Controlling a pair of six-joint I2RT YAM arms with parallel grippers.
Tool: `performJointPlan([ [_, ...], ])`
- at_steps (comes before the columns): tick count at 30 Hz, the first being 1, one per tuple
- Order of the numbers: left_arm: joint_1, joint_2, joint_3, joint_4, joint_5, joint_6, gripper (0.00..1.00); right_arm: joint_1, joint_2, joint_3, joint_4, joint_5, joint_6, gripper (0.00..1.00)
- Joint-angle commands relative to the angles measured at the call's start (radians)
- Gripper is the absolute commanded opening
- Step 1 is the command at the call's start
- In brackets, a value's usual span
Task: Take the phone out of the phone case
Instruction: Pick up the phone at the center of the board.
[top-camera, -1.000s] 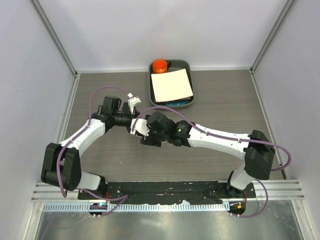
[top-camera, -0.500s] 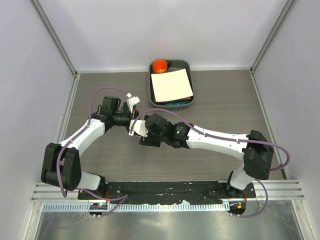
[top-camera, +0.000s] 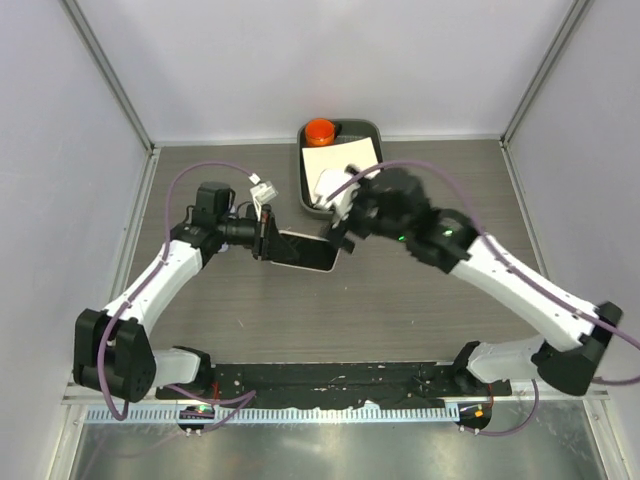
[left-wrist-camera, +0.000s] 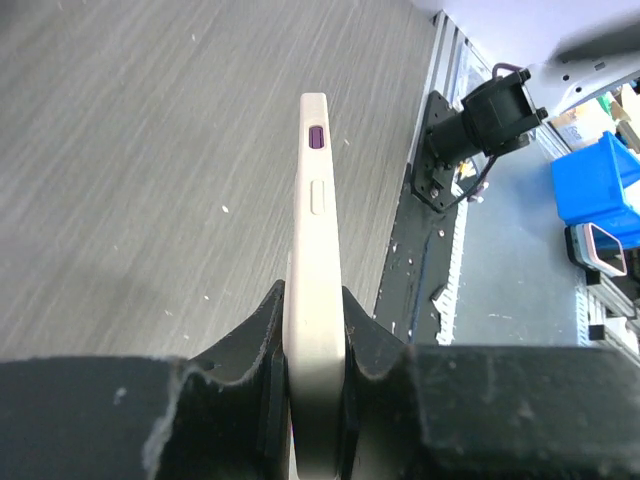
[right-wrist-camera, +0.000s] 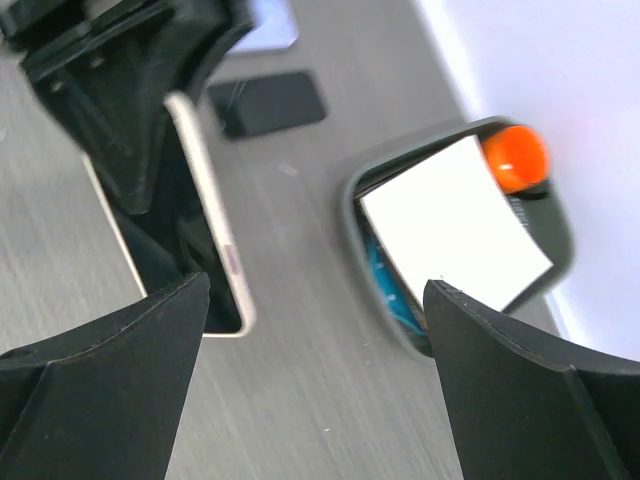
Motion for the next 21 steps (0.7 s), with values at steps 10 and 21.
performJointPlan([
  [10,-0.004,-0.023,0.083,0.843,0.096,-0.656,0.00,-0.396,-0.165,-0.008,0.239,-0.510,0.458,0.92],
  [21,-0.005,-0.107,-0.167,1.203,-0.073,-0.840,0.00,-0.568,-0.051,-0.151,0.839,-0.800,1.101,0.83],
])
